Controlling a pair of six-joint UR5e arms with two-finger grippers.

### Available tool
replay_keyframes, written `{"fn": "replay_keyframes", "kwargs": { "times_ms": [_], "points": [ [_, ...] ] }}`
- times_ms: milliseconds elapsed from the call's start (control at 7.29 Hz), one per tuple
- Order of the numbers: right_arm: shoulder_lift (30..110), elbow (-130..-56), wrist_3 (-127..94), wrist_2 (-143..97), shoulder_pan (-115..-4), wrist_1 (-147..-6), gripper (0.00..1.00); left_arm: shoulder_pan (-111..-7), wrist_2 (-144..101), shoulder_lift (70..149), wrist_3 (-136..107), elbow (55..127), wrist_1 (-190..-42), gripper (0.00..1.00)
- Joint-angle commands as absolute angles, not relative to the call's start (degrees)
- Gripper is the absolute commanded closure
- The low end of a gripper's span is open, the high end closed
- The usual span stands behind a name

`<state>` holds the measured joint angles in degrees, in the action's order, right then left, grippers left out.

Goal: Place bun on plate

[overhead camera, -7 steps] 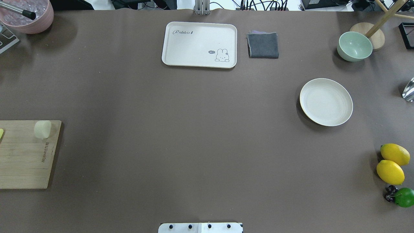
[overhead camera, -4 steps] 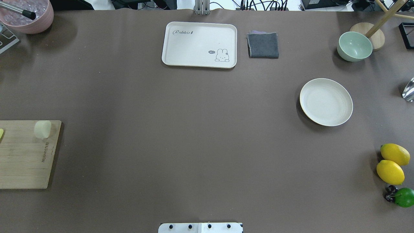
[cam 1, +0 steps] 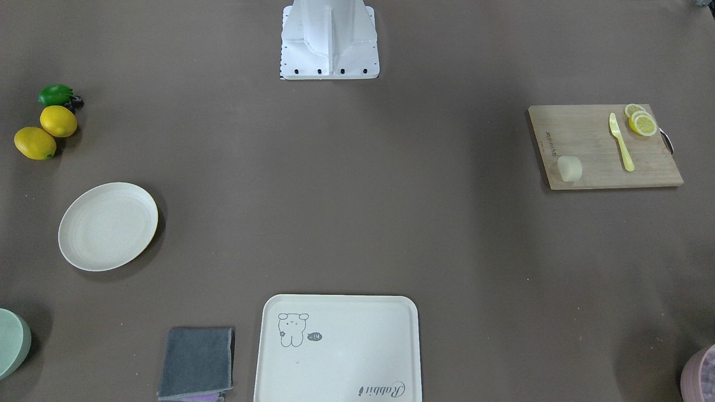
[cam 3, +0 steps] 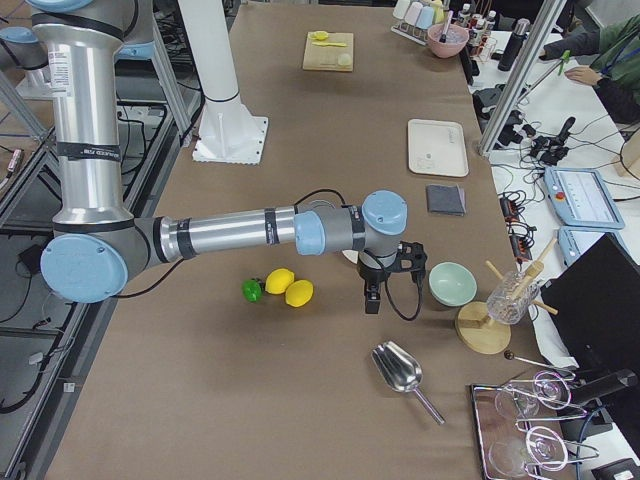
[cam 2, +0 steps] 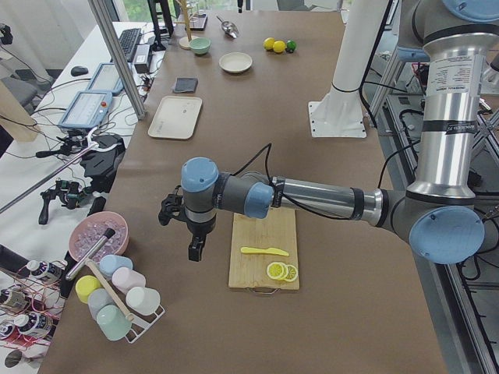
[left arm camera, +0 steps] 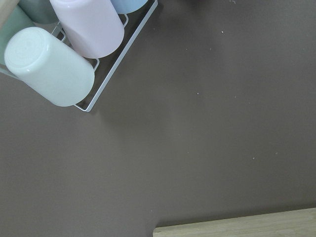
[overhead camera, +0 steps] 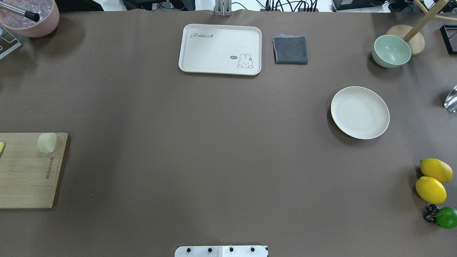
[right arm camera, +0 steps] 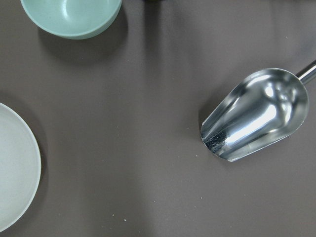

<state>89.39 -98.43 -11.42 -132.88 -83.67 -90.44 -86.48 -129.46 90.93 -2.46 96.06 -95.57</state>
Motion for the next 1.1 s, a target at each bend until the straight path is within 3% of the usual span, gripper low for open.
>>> {"fn": "replay_keyframes", "kwargs": {
  "times_ms": [0, 961],
  "points": [
    [89.1, -98.3, -11.4, -132.6, -83.7, -90.5, 0.0, -86.4, -129.5, 91.0, -2.5, 95.9, -95.5, 0.03],
    [87.4, -99.6, -13.1, -132.7, -81.5, -90.3, 0.0, -86.2, -129.5, 91.9, -2.5, 96.9, -95.7, 0.03]
  ]
}}
